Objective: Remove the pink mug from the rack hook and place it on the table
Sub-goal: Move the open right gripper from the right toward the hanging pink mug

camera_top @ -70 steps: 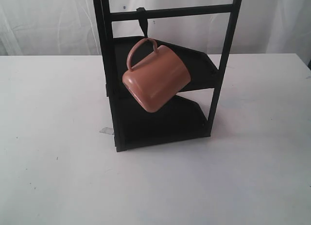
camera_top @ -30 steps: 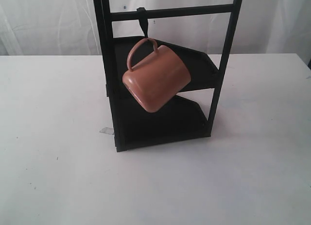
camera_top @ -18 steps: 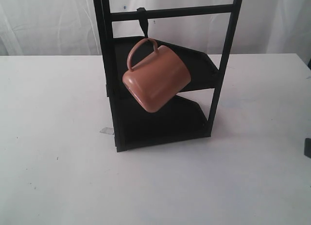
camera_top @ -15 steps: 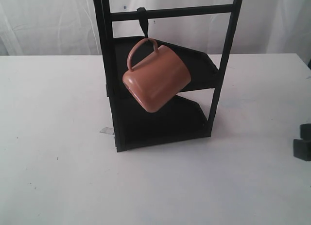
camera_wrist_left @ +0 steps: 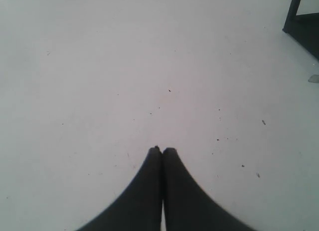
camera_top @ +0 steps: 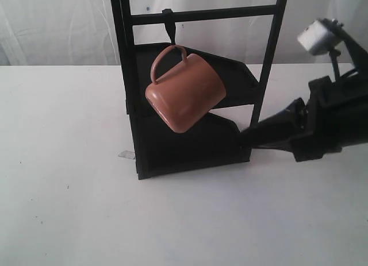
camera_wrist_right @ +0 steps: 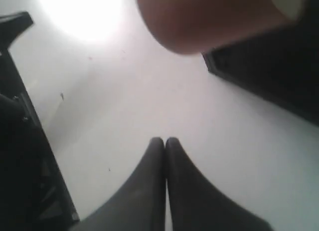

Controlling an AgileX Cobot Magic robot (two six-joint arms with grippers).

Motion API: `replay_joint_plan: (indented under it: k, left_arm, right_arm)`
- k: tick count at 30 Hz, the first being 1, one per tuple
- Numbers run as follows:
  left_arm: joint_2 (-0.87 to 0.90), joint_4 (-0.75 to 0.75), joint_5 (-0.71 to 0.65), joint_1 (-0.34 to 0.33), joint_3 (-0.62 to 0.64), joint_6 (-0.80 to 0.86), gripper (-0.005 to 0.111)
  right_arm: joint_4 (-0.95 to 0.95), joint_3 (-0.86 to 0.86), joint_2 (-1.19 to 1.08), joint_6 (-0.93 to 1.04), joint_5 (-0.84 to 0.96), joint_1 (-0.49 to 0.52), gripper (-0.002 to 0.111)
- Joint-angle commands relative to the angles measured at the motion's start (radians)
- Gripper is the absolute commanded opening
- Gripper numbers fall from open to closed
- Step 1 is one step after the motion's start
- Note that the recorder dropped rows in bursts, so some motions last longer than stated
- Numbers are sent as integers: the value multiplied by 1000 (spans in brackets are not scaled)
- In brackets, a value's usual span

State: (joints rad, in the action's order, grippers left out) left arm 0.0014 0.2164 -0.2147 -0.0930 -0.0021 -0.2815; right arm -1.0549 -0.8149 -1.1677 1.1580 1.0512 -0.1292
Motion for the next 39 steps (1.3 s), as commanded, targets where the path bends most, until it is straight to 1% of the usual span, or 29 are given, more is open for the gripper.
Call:
replay_joint_plan:
  k: [1, 4, 5, 9, 12, 13, 14, 15, 17, 18, 21, 24, 29, 39]
  left_arm:
    - [-1, 1, 4, 6, 2, -6, 0]
    - [-1, 1, 4, 6, 2, -6, 0]
    - [-1, 1, 4, 6, 2, -6, 0]
    - [-1, 1, 4, 6, 2, -6, 0]
    - [-1, 1, 4, 6, 2, -6, 0]
    - [-1, 1, 4, 6, 2, -6, 0]
    - [-1, 1, 4, 6, 2, -6, 0]
    - [-1, 1, 4, 6, 2, -6, 0]
    - [-1, 1, 4, 6, 2, -6, 0]
    - [-1, 1, 4, 6, 2, -6, 0]
    - [-1, 1, 4, 6, 2, -6, 0]
    - [-1, 1, 4, 6, 2, -6, 0]
    - [-1, 1, 4, 6, 2, -6, 0]
    - [-1, 1, 4, 6, 2, -6, 0]
  right_arm:
    - [-149, -12, 2, 240, -49, -2, 0]
    - [-203, -12, -4, 368, -129, -2, 0]
    - [-219, -12, -6, 370, -143, -2, 0]
    - [-304, -12, -12, 469, -122, -2, 11]
    - [-359, -12, -12, 546, -61, -2, 25]
    - [-387, -12, -12, 565, -47, -2, 35]
    - [-395, -12, -12, 583, -40, -2, 40]
    - [-399, -12, -12, 603, -40, -2, 49]
    - [-403, -12, -12, 603, -48, -2, 60]
    - [-405, -12, -12, 603, -51, -2, 61]
    - [-408, -12, -20, 723, -91, -3, 62]
    - [-455, -12, -86, 729, -93, -3, 62]
    - [-549, -12, -187, 733, -47, -3, 62]
    - [-570, -12, -279, 807, 32, -3, 61]
